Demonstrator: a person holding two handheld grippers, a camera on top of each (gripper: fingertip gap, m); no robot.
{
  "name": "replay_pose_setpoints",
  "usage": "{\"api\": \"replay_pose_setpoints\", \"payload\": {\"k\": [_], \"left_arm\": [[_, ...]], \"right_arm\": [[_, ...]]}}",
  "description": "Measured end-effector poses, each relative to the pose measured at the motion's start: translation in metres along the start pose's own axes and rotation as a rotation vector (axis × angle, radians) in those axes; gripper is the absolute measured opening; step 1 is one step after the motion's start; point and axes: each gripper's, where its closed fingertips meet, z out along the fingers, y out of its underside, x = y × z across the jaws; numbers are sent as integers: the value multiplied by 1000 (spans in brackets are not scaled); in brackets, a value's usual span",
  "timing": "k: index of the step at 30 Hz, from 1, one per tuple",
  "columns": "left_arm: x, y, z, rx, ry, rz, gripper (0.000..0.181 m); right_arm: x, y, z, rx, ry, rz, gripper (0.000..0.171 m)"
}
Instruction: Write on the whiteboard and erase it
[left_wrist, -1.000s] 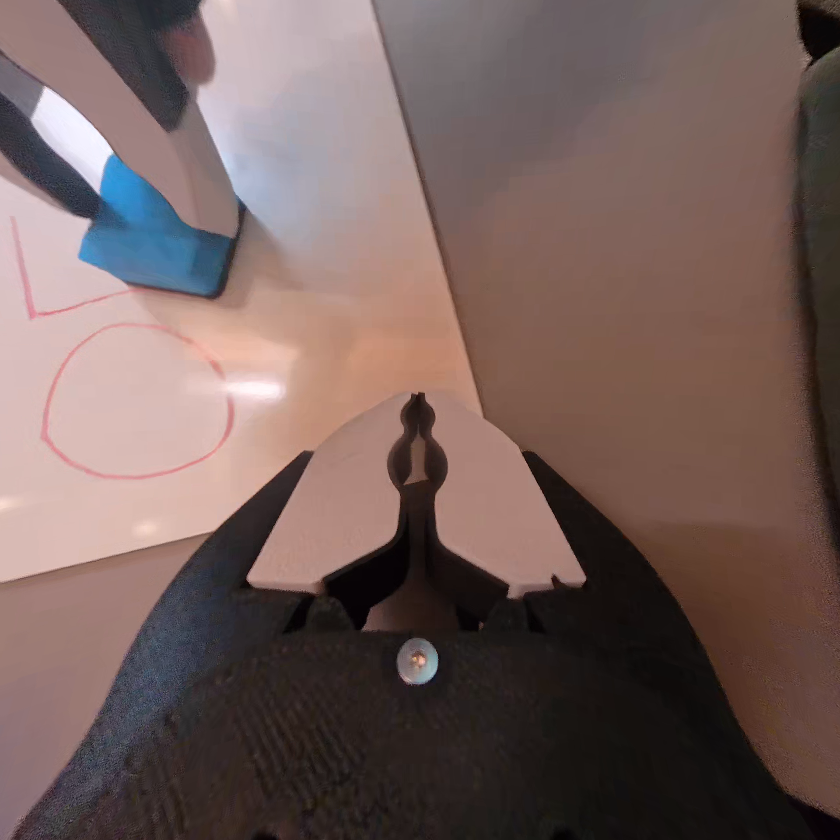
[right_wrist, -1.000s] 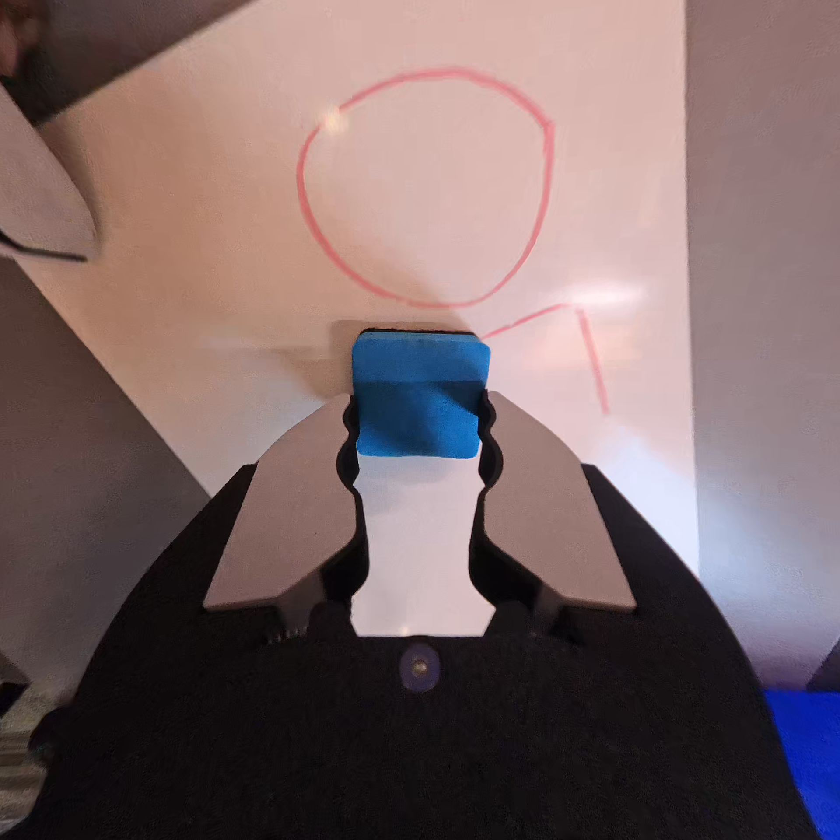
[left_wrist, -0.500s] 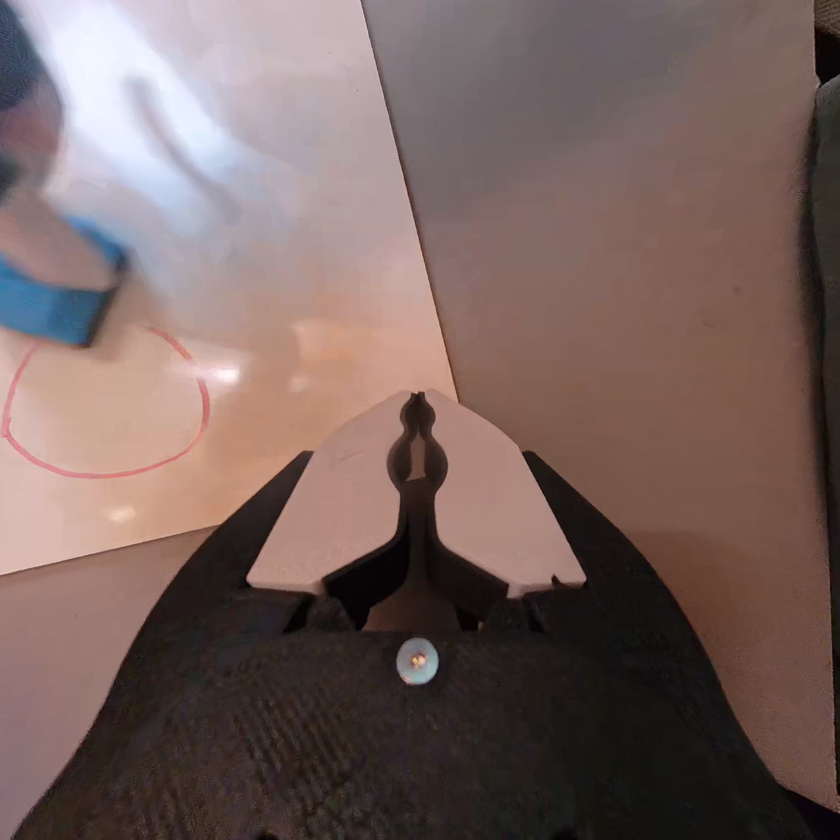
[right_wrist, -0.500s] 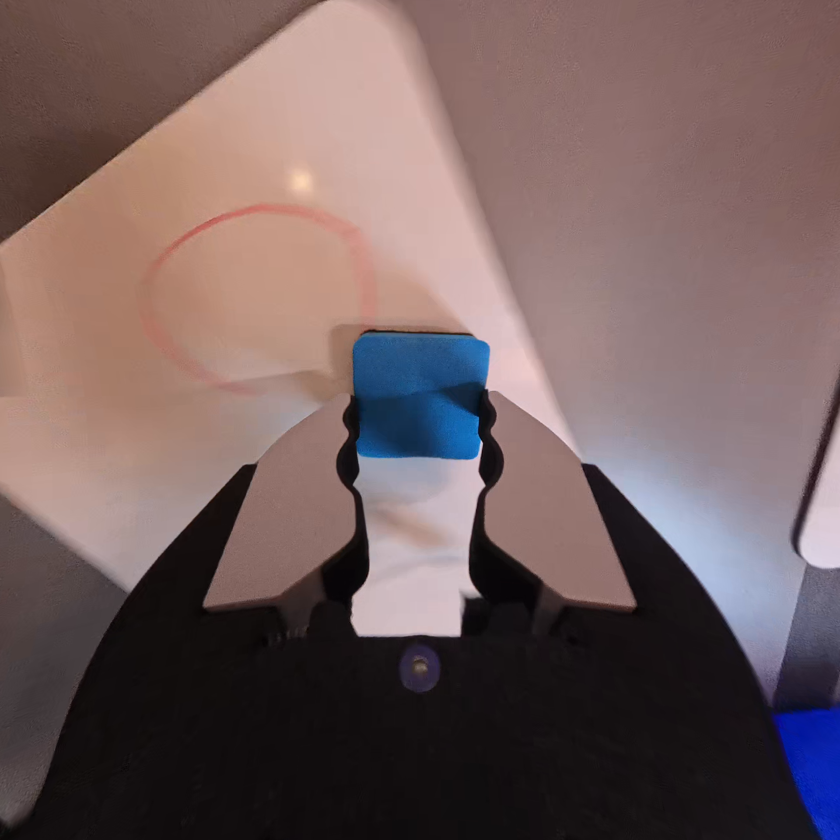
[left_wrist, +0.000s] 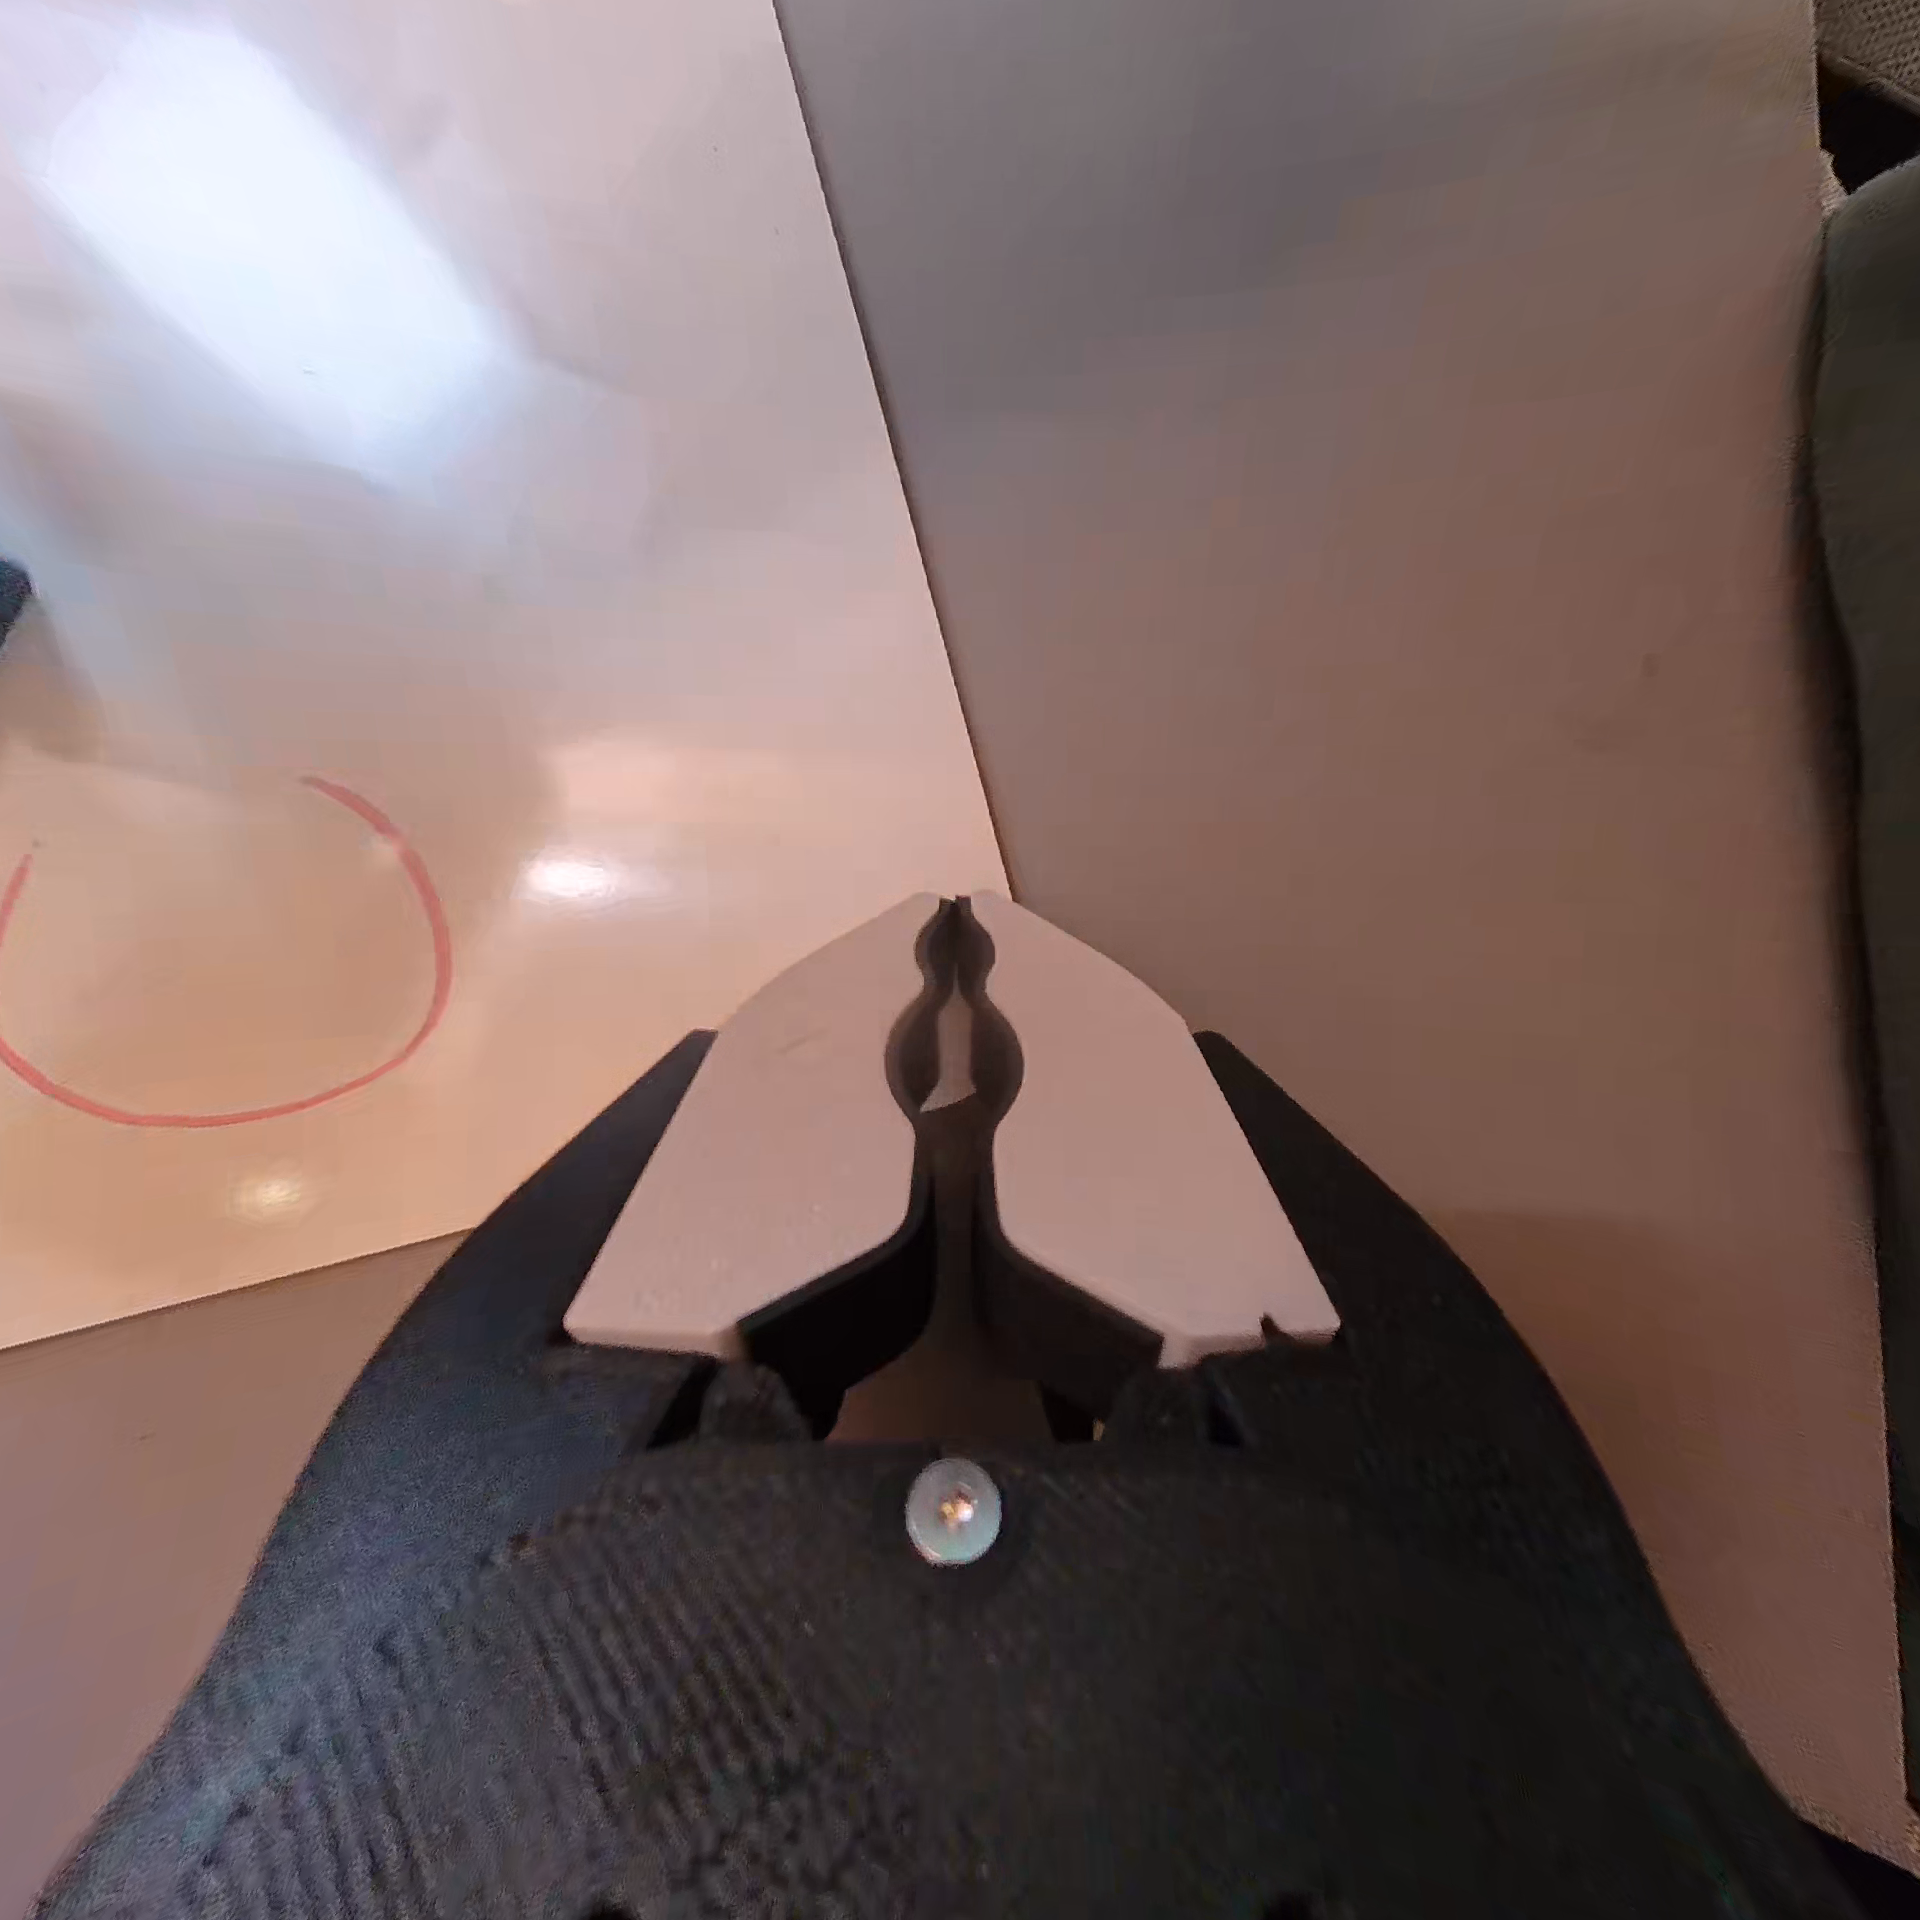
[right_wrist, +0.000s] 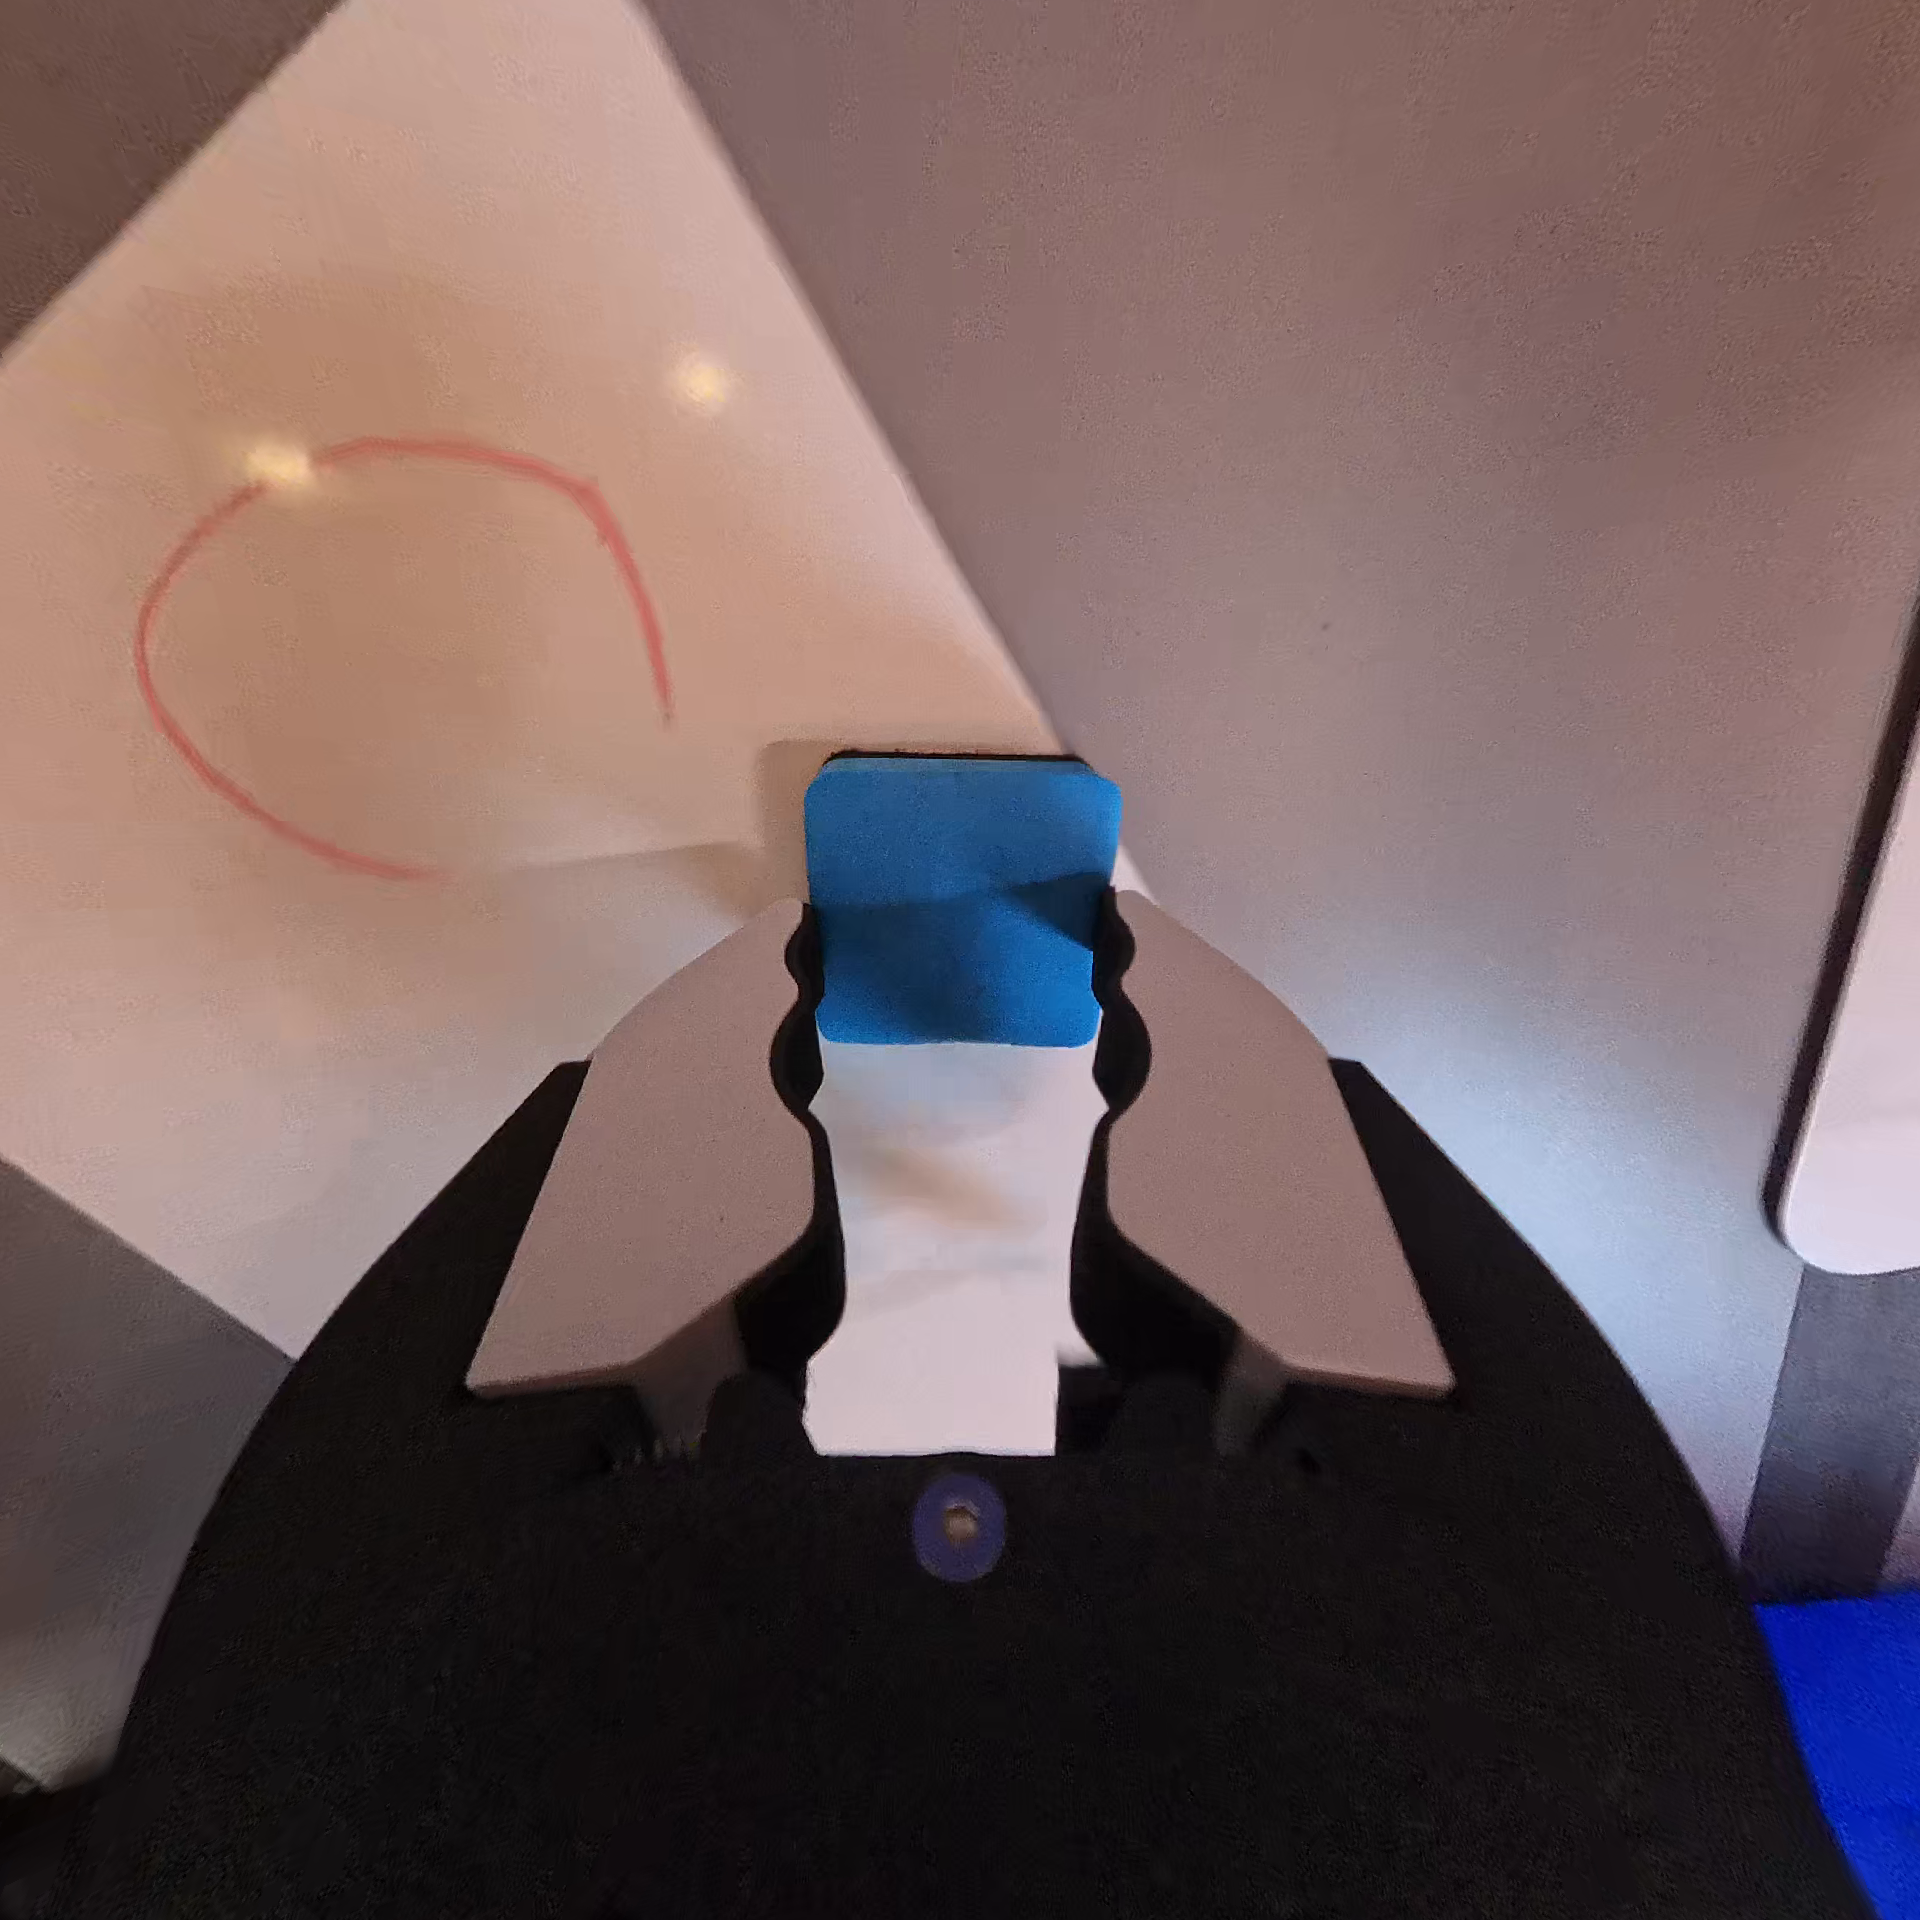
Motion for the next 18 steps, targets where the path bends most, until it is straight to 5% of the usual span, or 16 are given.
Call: {"api": "replay_pose_setpoints", "payload": {"k": [6, 13, 18], "left_arm": [[3, -1, 1, 14, 37, -10, 0], [8, 1, -1, -4, 29, 11, 0], [9, 0, 0, -9, 30, 24, 0]], "right_arm": [[-61, 36, -8, -87, -37, -199, 50], [-104, 102, -21, -18, -65, -150, 51], [-91, 154, -29, -48, -57, 0, 51]]}}
